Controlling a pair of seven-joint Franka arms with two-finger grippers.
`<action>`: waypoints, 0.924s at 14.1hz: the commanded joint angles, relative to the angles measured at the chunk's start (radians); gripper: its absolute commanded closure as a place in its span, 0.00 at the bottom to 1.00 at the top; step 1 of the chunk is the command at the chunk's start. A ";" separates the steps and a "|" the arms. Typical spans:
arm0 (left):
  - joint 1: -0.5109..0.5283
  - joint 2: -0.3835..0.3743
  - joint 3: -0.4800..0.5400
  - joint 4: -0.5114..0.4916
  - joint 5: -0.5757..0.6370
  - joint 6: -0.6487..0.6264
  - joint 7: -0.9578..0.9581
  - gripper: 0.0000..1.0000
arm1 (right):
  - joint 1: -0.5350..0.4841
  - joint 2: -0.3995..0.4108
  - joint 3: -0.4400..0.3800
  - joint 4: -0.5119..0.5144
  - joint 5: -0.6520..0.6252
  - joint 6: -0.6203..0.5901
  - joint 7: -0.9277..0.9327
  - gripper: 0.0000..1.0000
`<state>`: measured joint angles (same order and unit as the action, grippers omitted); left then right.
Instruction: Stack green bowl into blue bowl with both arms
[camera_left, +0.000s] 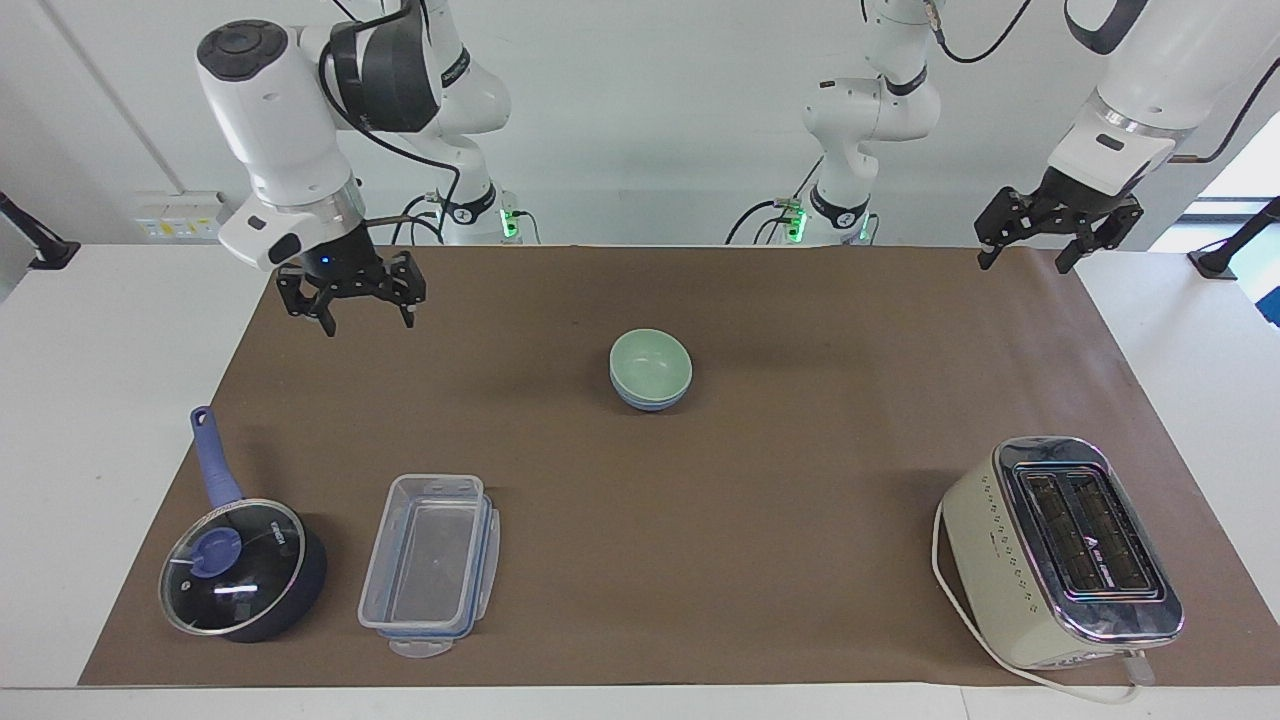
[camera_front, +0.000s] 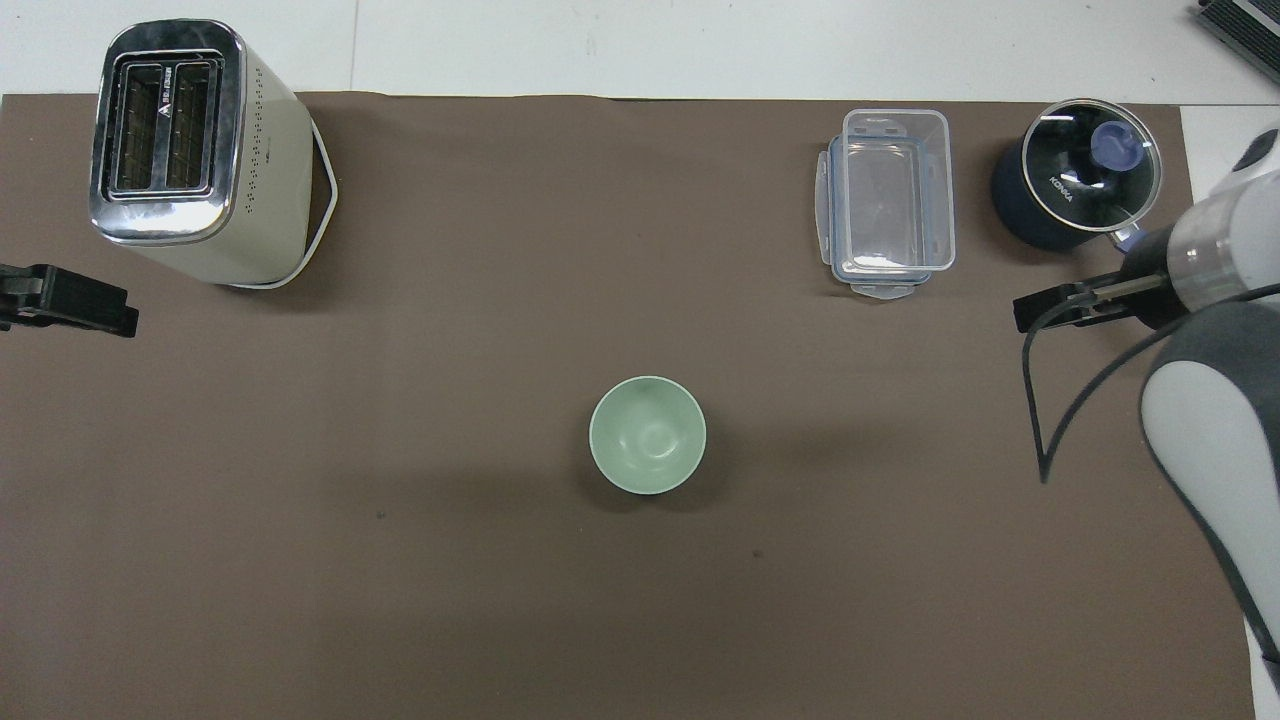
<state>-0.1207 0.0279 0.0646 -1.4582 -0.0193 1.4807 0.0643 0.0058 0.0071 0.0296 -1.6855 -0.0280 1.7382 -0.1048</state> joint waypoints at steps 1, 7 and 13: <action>0.015 -0.022 -0.009 -0.021 -0.011 -0.007 0.000 0.00 | -0.013 -0.053 0.010 0.003 0.006 -0.075 0.000 0.00; 0.015 -0.022 -0.009 -0.021 -0.011 -0.007 0.002 0.00 | -0.001 -0.062 0.026 0.043 0.010 -0.124 0.108 0.00; 0.015 -0.022 -0.009 -0.021 -0.011 -0.007 0.000 0.00 | -0.009 -0.065 0.015 0.084 0.017 -0.166 0.103 0.00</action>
<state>-0.1207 0.0279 0.0646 -1.4582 -0.0193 1.4807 0.0643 0.0058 -0.0642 0.0419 -1.6353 -0.0254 1.6106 -0.0136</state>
